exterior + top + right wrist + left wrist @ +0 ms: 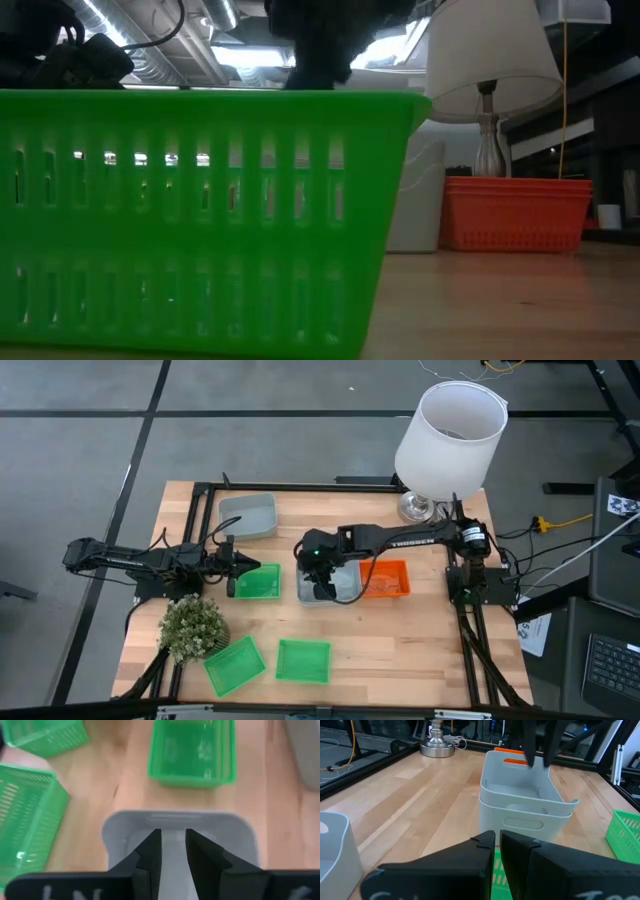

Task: Stack baskets by color
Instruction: Stack the bottom gray bin on top of the middle gray bin

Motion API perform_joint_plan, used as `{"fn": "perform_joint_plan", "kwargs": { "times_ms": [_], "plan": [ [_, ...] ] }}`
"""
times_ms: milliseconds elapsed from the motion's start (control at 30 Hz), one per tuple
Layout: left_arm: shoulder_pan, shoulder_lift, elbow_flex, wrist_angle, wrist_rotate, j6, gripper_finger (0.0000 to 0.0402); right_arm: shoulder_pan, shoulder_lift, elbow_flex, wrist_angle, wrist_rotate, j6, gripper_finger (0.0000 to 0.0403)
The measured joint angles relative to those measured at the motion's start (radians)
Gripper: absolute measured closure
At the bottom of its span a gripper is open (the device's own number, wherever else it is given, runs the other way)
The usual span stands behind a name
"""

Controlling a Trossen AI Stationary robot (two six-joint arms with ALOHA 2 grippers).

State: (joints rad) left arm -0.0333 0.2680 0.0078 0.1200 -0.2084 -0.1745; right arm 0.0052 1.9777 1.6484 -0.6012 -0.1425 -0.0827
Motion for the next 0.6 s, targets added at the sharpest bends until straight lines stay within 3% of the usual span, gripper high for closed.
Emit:
{"fn": "perform_joint_plan", "kwargs": {
  "times_ms": [133,400,600],
  "plan": [
    [0.0,0.0,0.0,0.0,0.0,-0.001,0.038,0.022,0.042,-0.057,0.055,0.072,0.001,0.0315],
    [0.0,0.0,0.0,0.0,0.0,-0.001,0.038,0.029,0.097,-0.076,0.231,0.084,-0.005,0.0315],
    [0.0,0.0,0.0,0.0,0.0,0.0,0.038,0.021,0.097,-0.075,0.266,0.12,-0.003,0.0315]
  ]
}}
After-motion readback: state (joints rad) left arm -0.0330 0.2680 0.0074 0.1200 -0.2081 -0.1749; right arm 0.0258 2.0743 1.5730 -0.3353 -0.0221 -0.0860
